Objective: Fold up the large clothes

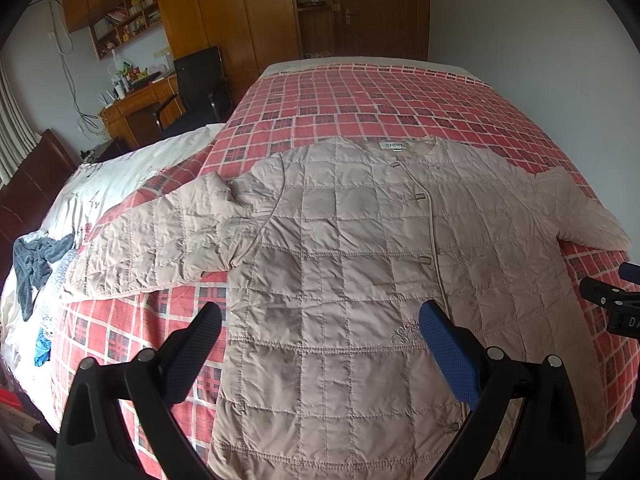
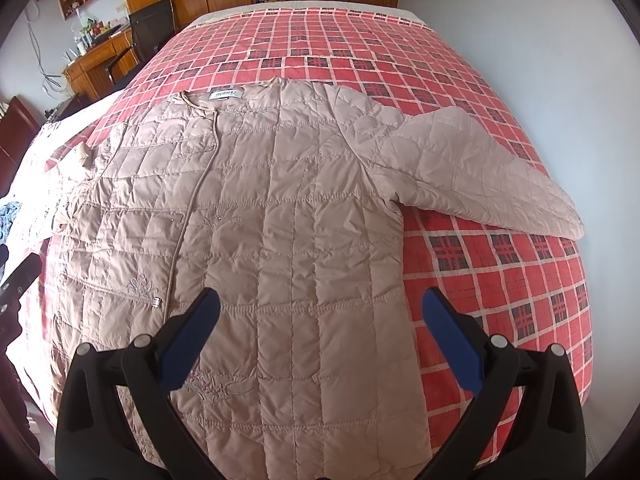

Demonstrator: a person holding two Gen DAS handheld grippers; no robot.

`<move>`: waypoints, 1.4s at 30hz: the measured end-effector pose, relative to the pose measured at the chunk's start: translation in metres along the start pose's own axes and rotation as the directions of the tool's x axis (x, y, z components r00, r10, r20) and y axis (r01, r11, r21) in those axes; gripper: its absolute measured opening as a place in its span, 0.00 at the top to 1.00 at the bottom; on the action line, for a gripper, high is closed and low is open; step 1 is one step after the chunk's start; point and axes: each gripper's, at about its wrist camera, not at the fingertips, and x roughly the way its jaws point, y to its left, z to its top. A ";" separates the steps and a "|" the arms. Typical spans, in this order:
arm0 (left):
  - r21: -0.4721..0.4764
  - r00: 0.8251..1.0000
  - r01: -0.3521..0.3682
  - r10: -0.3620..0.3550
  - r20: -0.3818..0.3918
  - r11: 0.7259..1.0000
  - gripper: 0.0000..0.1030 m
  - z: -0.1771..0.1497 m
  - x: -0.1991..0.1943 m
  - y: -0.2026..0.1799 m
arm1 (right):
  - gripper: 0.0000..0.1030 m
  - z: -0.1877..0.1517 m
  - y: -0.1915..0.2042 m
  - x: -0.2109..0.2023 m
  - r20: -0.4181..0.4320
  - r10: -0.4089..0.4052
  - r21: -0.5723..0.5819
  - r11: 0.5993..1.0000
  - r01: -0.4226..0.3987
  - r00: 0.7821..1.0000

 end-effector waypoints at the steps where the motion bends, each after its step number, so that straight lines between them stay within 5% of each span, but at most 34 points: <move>1: 0.000 1.000 0.000 0.000 -0.001 1.000 0.04 0.000 0.000 0.000 | 0.03 0.000 0.000 0.000 0.000 0.000 0.000 1.000 0.000 1.000; 21: 0.008 1.000 0.024 -0.024 -0.009 1.000 0.04 0.002 0.005 -0.004 | 0.03 0.004 -0.002 0.001 0.021 0.011 0.002 1.000 -0.011 1.000; 26: -0.008 0.995 0.086 -0.086 -0.039 0.996 0.04 0.006 0.020 -0.004 | 0.03 0.010 -0.051 0.027 -0.008 0.099 0.134 0.986 -0.097 0.995; 30: -0.037 0.995 0.094 -0.095 -0.038 0.995 0.04 0.014 0.031 -0.002 | 0.04 0.019 -0.131 0.058 -0.059 0.138 0.343 0.933 -0.109 0.989; 34: -0.034 0.997 0.074 -0.074 -0.022 0.997 0.04 0.023 0.038 -0.006 | 0.06 0.030 -0.221 0.093 -0.100 0.064 0.491 0.871 -0.007 0.993; 37: -0.031 0.997 0.069 -0.069 -0.019 0.997 0.04 0.026 0.042 -0.010 | 0.09 0.034 -0.280 0.120 -0.122 0.065 0.592 0.806 0.020 0.990; 39: -0.029 0.997 0.068 -0.069 -0.019 0.997 0.04 0.027 0.043 -0.011 | 0.20 0.033 -0.311 0.135 -0.138 0.080 0.651 0.759 0.029 0.987; 42: -0.024 0.998 0.064 -0.064 -0.023 0.998 0.04 0.026 0.044 -0.014 | 0.21 0.029 -0.348 0.155 -0.140 0.125 0.729 0.685 0.016 0.982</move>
